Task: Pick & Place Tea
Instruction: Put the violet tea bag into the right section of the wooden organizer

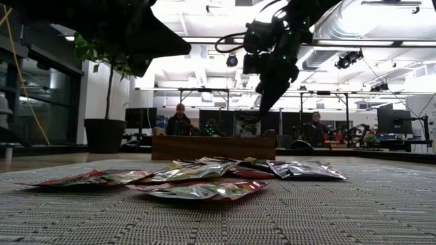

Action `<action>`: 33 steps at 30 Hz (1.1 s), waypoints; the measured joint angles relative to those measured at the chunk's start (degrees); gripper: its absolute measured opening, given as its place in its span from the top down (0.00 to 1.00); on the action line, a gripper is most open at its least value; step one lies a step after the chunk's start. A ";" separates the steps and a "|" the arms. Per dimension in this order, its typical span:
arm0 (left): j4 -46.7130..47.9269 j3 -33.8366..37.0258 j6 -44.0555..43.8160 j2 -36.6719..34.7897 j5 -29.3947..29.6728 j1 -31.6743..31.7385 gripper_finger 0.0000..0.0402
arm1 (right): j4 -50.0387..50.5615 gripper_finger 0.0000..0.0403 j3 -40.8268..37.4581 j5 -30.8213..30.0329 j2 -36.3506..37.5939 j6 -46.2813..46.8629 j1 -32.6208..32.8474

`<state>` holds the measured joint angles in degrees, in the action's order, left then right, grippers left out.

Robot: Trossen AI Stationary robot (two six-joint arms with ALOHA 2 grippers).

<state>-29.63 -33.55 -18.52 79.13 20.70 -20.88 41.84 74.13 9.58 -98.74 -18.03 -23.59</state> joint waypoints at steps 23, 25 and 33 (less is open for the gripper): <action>-0.35 -0.06 -1.84 0.00 -1.60 0.00 1.00 | 6.72 0.72 0.00 0.56 1.92 8.01 0.76; -0.35 -0.06 -1.90 0.08 -2.58 0.00 1.00 | 8.62 0.71 -0.69 1.07 3.55 9.59 1.86; -0.79 -4.75 -2.77 7.38 -5.06 0.00 1.00 | 1.23 0.74 -15.00 0.96 13.48 16.94 8.96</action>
<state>-30.41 -38.30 -21.30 86.51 15.64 -20.89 43.07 59.13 10.54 -85.25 -1.09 -14.63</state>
